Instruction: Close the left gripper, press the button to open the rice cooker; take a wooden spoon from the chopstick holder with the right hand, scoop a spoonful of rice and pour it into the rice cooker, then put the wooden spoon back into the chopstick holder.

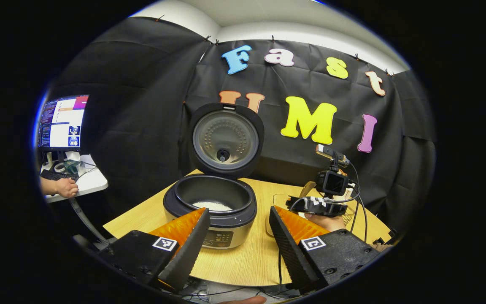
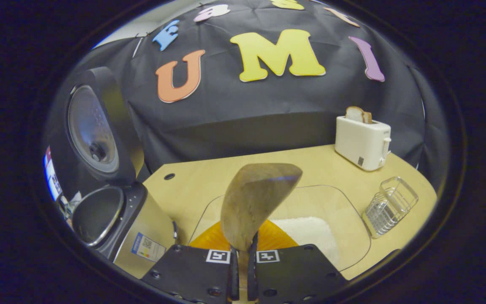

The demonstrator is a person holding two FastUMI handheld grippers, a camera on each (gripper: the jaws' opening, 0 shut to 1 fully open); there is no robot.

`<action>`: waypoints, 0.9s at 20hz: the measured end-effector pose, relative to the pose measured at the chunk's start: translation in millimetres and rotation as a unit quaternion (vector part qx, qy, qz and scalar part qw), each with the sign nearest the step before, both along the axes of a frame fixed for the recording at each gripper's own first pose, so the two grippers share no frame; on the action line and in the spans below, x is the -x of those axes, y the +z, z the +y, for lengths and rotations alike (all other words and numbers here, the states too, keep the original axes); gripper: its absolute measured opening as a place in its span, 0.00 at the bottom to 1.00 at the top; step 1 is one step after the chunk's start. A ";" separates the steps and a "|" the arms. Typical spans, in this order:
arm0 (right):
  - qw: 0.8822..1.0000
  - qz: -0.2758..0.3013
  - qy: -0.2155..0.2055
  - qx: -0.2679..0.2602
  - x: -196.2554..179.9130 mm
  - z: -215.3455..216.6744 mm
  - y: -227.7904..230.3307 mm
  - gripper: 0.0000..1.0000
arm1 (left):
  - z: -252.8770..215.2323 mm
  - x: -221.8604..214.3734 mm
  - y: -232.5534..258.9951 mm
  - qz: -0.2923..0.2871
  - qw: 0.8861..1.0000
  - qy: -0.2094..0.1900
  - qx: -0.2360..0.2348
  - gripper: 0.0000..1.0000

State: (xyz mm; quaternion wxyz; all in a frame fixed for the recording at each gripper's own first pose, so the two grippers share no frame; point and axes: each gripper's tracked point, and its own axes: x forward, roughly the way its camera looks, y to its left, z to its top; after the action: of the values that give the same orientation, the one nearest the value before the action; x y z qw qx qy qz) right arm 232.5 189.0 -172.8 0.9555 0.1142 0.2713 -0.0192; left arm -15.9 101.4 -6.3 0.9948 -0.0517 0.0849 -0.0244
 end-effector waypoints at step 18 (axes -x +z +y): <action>0.921 0.009 -0.081 -0.382 -5.4 -52.4 13.5 0.08 | 6.4 -3.0 -6.4 0.007 1.000 0.004 -0.012 0.91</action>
State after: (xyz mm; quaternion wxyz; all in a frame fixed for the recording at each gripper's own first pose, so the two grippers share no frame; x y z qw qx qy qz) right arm 237.9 136.6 -159.3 0.8320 0.4919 0.2564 0.0073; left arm -12.9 107.8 -12.6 0.9948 -0.0405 0.0916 -0.0189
